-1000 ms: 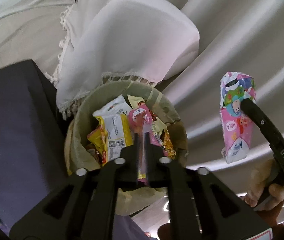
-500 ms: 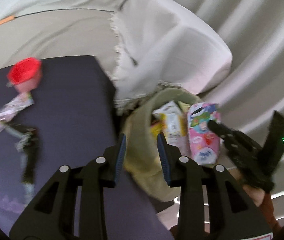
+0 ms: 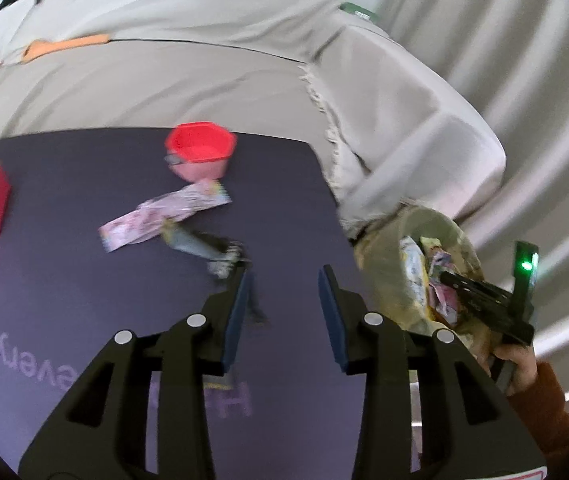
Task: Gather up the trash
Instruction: 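Move both tools back over the table toward the remaining wrappers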
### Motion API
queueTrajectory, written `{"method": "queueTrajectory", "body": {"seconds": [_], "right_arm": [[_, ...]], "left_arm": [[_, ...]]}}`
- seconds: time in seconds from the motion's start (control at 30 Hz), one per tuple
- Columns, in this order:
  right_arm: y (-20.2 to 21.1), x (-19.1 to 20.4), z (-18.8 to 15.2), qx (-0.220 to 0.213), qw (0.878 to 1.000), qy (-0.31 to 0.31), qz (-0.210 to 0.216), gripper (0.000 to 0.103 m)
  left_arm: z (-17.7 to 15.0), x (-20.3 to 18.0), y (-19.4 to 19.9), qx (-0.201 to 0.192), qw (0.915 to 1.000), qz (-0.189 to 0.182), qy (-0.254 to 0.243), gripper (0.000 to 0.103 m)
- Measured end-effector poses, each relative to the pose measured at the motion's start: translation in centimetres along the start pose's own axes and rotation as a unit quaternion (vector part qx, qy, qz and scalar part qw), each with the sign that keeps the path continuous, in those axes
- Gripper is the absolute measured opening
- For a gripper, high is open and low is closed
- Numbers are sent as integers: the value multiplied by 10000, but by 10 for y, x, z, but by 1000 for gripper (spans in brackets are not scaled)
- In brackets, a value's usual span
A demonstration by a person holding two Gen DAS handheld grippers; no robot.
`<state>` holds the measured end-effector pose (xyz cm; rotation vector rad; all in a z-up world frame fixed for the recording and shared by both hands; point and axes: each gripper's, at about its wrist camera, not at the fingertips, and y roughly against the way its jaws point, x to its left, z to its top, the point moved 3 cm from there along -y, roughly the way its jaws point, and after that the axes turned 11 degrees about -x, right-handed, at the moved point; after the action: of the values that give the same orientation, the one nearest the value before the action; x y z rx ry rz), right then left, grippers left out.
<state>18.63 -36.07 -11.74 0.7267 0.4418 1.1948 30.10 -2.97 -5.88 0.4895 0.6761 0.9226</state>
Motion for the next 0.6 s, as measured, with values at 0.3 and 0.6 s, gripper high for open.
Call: {"method": "queueTrajectory", "body": {"seconds": [0.3,0.6], "right_arm": [[45,13,9,-434,9990,66,-95,50],[66,50,25,-665,9966,234,434,50]], "left_arm": [[-4,55,15,-206,9992,104,338,39],[-10,88,15,-226,9988,293,309,39]]}}
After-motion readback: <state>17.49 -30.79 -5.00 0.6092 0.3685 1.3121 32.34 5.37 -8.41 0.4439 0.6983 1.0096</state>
